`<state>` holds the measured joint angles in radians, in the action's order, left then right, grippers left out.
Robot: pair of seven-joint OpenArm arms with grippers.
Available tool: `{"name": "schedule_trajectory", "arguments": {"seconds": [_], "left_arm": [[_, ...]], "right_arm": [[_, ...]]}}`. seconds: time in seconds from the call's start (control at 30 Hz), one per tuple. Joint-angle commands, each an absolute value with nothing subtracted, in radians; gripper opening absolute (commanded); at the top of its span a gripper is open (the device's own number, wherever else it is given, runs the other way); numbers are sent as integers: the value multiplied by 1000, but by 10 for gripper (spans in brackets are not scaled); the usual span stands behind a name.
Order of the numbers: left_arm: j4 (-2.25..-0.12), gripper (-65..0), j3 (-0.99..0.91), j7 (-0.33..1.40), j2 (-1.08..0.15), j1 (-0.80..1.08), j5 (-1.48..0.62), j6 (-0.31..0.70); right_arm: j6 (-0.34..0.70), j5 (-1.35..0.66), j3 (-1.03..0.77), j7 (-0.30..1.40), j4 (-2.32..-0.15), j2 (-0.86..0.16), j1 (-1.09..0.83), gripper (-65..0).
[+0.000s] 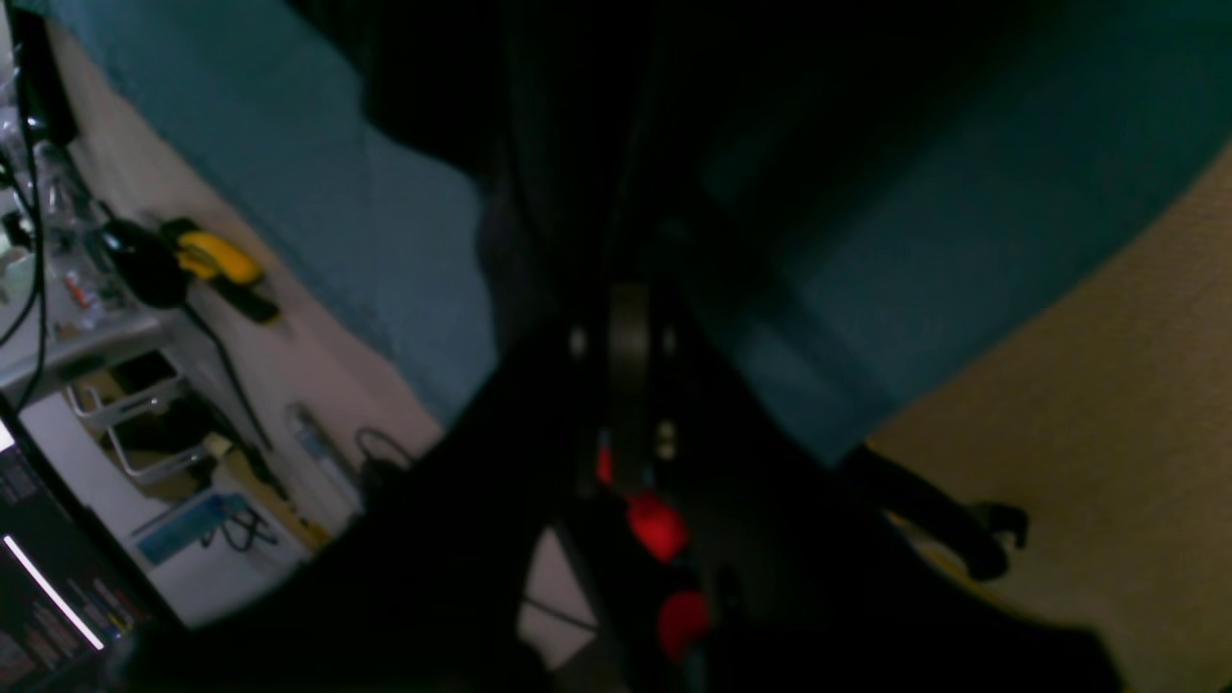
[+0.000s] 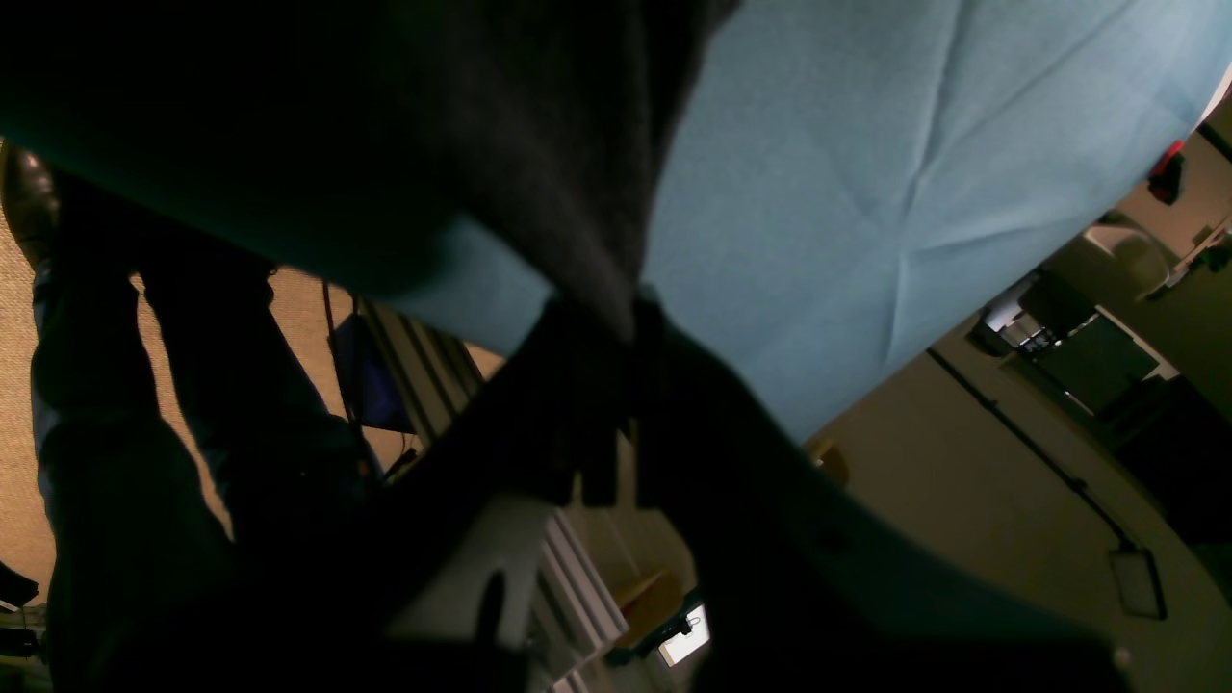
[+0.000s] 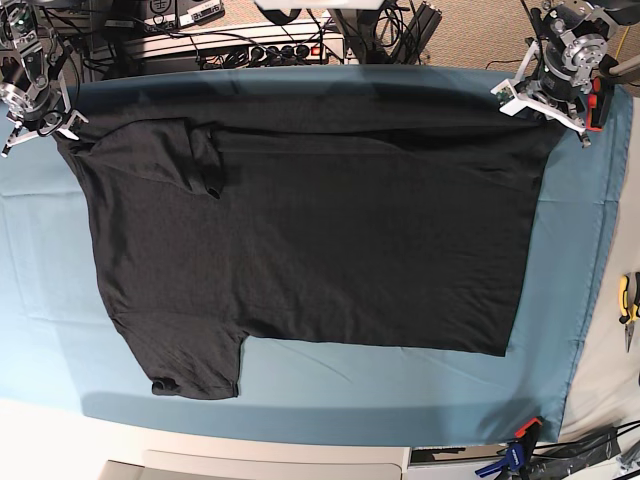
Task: Fold the T-shirt properly
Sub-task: 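Pull both shoulder corners away from the hem to stretch the shirt flat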
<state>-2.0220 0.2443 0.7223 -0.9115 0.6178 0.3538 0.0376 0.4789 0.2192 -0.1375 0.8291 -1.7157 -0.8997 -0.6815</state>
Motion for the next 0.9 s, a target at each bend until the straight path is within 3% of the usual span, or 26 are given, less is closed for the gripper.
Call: {"name": "schedule_trajectory", "arguments": {"seconds": [0.0, 0.4, 0.87], "left_arm": [[-2031, -650, 231, 756, -931, 621, 374, 29], [-2032, -650, 231, 768, -931, 621, 373, 54], [-2049, -650, 231, 778, -931, 621, 319, 171]], "right_arm": [[463, 250, -157, 865, -1720, -928, -682, -650], [463, 250, -157, 865, -1720, -928, -682, -650], [464, 225, -157, 883, -1720, -928, -682, -650]]}}
